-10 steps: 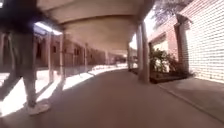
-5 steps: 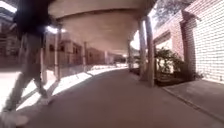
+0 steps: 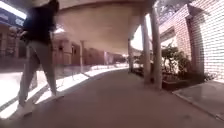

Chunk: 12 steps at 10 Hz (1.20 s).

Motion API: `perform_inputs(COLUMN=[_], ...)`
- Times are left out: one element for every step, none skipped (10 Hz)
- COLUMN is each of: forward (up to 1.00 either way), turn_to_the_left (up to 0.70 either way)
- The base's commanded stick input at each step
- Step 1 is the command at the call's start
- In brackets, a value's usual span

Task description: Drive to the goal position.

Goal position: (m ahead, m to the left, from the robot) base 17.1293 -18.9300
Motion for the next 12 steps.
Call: perform_inputs(forward=[0.85, 0.85, 0.85, 0.85, 0.85, 0.85, 0.85, 0.85, 0.85, 0.85, 0.85, 0.85], turn_to_the_left=[0.0, 0.0, 0.0, 0.0, 0.0, 0.0, 0.0, 0.0, 0.0, 0.0, 0.0, 0.0])
